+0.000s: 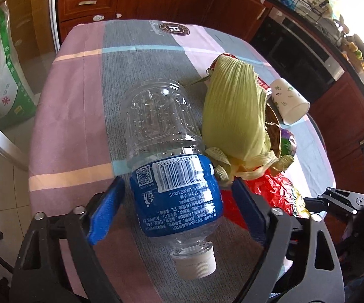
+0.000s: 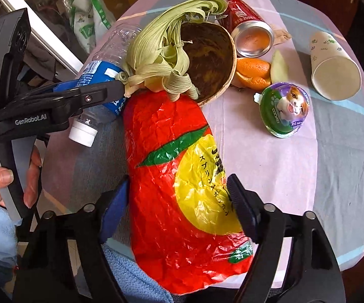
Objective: Collect trash
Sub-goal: 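Grasp the water bottle with the left gripper while the right gripper grasps the red bag, then carry the bottle and red bag over the bin and open both grippers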
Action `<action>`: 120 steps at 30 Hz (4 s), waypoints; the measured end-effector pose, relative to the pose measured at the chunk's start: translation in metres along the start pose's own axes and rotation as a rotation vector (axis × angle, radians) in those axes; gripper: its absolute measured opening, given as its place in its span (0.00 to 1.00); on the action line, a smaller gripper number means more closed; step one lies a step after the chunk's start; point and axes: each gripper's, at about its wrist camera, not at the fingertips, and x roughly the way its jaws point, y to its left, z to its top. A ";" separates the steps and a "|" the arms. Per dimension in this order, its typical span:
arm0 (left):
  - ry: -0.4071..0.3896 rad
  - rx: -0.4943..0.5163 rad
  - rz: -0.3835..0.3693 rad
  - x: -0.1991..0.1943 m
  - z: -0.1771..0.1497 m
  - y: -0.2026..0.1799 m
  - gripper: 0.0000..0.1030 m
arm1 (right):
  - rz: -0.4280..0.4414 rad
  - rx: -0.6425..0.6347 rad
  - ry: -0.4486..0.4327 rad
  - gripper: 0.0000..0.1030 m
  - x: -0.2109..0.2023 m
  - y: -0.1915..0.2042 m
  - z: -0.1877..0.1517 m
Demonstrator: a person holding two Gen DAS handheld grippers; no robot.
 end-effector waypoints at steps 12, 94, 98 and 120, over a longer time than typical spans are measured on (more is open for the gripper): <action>-0.023 -0.006 0.076 -0.029 -0.032 -0.002 0.70 | 0.025 -0.060 -0.053 0.30 -0.044 -0.007 -0.027; 0.284 0.592 -0.216 0.186 0.084 -0.446 0.70 | -0.107 0.827 -0.256 0.83 -0.100 -0.471 -0.095; 0.333 0.600 -0.208 0.208 0.079 -0.457 0.71 | -0.134 0.867 -0.279 0.86 -0.109 -0.478 -0.102; 0.283 0.496 -0.221 0.171 0.084 -0.425 0.95 | -0.121 0.846 -0.241 0.87 -0.119 -0.450 -0.107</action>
